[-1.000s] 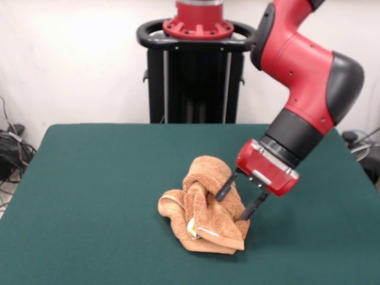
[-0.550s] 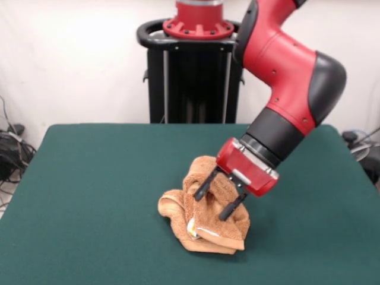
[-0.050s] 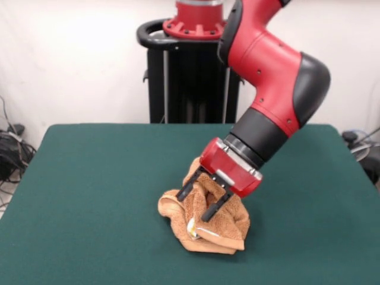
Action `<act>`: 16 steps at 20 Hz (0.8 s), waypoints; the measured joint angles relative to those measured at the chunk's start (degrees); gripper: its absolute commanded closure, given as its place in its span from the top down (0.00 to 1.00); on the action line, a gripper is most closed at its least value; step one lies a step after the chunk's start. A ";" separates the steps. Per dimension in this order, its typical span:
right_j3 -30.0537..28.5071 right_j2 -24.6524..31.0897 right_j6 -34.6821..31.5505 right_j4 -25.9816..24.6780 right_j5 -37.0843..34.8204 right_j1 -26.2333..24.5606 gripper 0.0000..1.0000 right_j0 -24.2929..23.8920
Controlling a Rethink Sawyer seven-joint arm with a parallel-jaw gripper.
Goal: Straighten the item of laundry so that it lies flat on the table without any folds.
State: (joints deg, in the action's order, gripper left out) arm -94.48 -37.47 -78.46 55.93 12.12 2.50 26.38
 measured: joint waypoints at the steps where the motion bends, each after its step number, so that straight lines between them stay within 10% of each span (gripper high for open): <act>1: 0.01 0.12 -0.04 -0.51 0.08 0.01 1.00 -0.27; 16: -0.01 7.16 -0.12 -11.85 2.88 3.29 1.00 -7.47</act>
State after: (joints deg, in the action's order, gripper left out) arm -94.50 -30.31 -78.58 44.08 15.00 5.79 18.90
